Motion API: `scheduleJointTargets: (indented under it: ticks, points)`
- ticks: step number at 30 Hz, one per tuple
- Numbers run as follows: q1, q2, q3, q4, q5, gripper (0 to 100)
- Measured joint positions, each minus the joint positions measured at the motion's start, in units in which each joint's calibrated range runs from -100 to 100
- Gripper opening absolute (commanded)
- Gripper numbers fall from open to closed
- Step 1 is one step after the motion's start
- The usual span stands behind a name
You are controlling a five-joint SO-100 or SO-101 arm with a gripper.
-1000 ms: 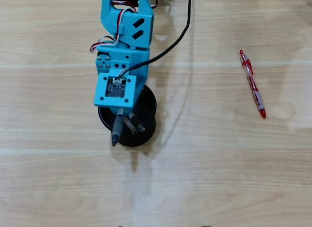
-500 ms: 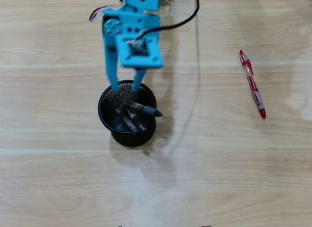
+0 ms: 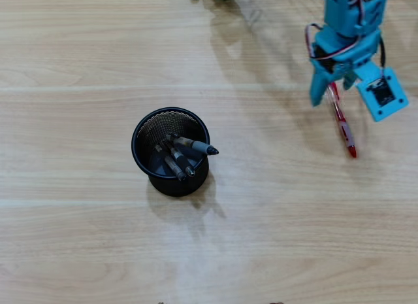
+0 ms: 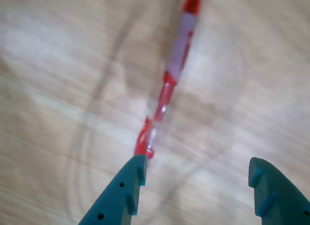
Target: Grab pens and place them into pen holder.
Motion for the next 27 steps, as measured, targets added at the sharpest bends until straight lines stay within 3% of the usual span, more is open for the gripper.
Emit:
scheduleJointTargets:
  ticks: [20,26,27]
  points:
    - [-3.4,13.9,-1.4,-3.0,-0.5,24]
    - [-3.5,16.2,-3.1,-9.1,-0.5,2]
    - [-3.2,16.3,-3.3,-9.6,-0.6,1]
